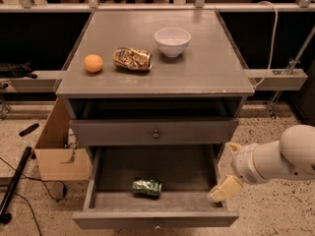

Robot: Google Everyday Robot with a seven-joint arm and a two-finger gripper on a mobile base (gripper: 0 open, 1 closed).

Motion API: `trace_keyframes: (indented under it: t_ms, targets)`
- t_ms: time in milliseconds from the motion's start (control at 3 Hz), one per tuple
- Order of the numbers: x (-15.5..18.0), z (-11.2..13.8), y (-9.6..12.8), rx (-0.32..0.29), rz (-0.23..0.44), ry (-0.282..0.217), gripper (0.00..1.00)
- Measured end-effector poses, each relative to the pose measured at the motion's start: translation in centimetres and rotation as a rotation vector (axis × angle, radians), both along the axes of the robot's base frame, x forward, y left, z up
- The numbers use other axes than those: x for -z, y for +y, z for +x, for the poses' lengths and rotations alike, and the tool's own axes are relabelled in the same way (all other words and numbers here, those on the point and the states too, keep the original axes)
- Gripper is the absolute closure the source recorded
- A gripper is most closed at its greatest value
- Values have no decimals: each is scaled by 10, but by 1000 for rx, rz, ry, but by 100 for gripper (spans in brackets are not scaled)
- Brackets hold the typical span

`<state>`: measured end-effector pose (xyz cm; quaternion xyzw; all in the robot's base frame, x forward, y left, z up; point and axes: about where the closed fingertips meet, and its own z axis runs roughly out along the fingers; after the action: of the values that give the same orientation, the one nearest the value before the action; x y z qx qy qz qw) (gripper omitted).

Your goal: Pick green can from middle drawer and place on counter

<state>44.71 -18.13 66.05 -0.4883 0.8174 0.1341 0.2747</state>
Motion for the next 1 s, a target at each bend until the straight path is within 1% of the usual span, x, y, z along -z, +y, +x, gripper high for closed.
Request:
trace_keyframes:
  t_ms: [333,667,1000]
  targets:
    - [26,5,15,5,10,53,0]
    - [63,11,49,-13,24,121,0]
    - [98,21,86,-48,34,168,0]
